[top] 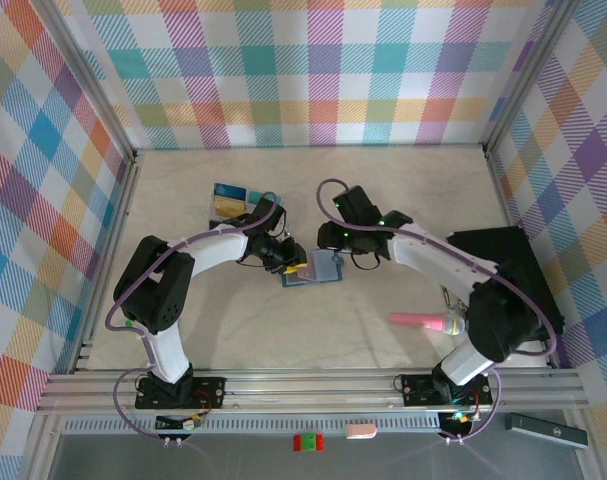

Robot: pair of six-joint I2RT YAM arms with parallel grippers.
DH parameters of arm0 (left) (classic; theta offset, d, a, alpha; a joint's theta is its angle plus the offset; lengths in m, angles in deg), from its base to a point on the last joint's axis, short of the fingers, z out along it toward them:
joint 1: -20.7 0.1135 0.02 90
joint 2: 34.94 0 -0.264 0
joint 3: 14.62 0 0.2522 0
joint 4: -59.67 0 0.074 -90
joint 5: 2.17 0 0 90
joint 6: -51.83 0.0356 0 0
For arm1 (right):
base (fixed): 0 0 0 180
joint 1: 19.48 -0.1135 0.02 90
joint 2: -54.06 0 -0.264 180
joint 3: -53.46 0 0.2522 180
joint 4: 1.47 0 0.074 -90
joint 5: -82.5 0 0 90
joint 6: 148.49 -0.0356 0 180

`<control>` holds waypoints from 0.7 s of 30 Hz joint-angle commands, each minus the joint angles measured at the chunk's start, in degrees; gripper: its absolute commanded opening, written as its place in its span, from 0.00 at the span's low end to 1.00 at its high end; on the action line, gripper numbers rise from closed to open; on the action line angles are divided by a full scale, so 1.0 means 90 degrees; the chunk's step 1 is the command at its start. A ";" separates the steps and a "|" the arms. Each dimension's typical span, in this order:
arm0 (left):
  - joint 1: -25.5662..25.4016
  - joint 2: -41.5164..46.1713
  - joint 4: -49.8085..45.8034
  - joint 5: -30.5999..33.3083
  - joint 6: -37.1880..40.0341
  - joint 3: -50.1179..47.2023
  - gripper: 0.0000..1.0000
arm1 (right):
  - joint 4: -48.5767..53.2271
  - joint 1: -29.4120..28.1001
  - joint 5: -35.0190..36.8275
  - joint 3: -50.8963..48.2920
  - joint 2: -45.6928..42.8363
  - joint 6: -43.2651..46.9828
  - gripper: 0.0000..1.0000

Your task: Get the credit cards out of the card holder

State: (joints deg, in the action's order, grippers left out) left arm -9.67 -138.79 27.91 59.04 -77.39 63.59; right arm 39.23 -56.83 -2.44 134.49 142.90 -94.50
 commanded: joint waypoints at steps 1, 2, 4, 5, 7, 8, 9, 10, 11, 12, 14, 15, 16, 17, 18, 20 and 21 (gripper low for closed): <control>-0.0102 -0.0006 0.0532 -0.0575 -0.0239 0.0145 0.32 | -0.0101 0.0193 0.0457 -0.0462 -0.0496 -0.0131 0.57; -0.0116 -0.0031 0.0616 -0.0630 -0.0303 0.0144 0.34 | -0.0173 0.0258 0.0487 -0.0613 -0.0675 -0.0132 0.59; -0.0141 -0.0052 0.0778 -0.0660 -0.0416 0.0149 0.37 | -0.0343 0.0417 0.0486 -0.0892 -0.0973 -0.0144 0.63; -0.0159 -0.0060 0.0855 -0.0681 -0.0482 0.0149 0.39 | -0.0437 0.0503 0.0450 -0.1022 -0.1106 -0.0141 0.65; -0.0198 -0.0091 0.1041 -0.0738 -0.0596 0.0173 0.40 | -0.0647 0.0632 0.0330 -0.1234 -0.1336 -0.0061 0.67; -0.0226 -0.0136 0.1121 -0.0765 -0.0648 0.0201 0.41 | -0.0828 0.0694 0.0182 -0.1371 -0.1448 0.0100 0.71; -0.0257 -0.0187 0.1166 -0.0765 -0.0695 0.0240 0.42 | -0.0939 0.0735 0.0101 -0.1451 -0.1516 0.0203 0.76; -0.0287 -0.0230 0.1210 -0.0771 -0.0739 0.0281 0.42 | -0.0988 0.0749 0.0097 -0.1512 -0.1563 0.0240 0.81; -0.0315 -0.0300 0.1259 -0.0775 -0.0784 0.0323 0.43 | -0.1065 0.0757 0.0090 -0.1575 -0.1624 0.0289 0.86; -0.0335 -0.0338 0.1313 -0.0780 -0.0815 0.0348 0.44 | -0.1116 0.0775 0.0068 -0.1616 -0.1669 0.0332 0.91; -0.0355 -0.0439 0.1388 -0.0741 -0.0907 0.0395 0.46 | -0.1182 0.0805 0.0046 -0.1660 -0.1734 0.0394 0.99; -0.0356 -0.0478 0.1420 -0.0713 -0.0935 0.0408 0.47 | -0.1186 0.0814 0.0049 -0.1671 -0.1763 0.0416 0.99; -0.0356 -0.0527 0.1401 -0.0665 -0.0946 0.0435 0.48 | -0.1186 0.0836 0.0060 -0.1679 -0.1790 0.0436 0.99; -0.0363 -0.0573 0.1385 -0.0622 -0.0945 0.0478 0.49 | -0.1208 0.0864 0.0061 -0.1699 -0.1817 0.0449 0.99; -0.0356 -0.0610 0.1381 -0.0604 -0.0953 0.0504 0.49 | -0.1234 0.0887 0.0023 -0.1718 -0.1842 0.0456 0.99; -0.0347 -0.0657 0.1441 -0.0585 -0.1012 0.0535 0.51 | -0.1275 0.0962 -0.0107 -0.1749 -0.1894 0.0502 0.99; -0.0339 -0.0647 0.1476 -0.0576 -0.1027 0.0543 0.52 | -0.1283 0.0992 -0.0163 -0.1751 -0.1909 0.0531 0.99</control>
State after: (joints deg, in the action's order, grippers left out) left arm -12.53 -144.23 39.39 53.99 -85.52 66.80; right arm 30.24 -48.78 -2.16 119.28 127.25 -91.42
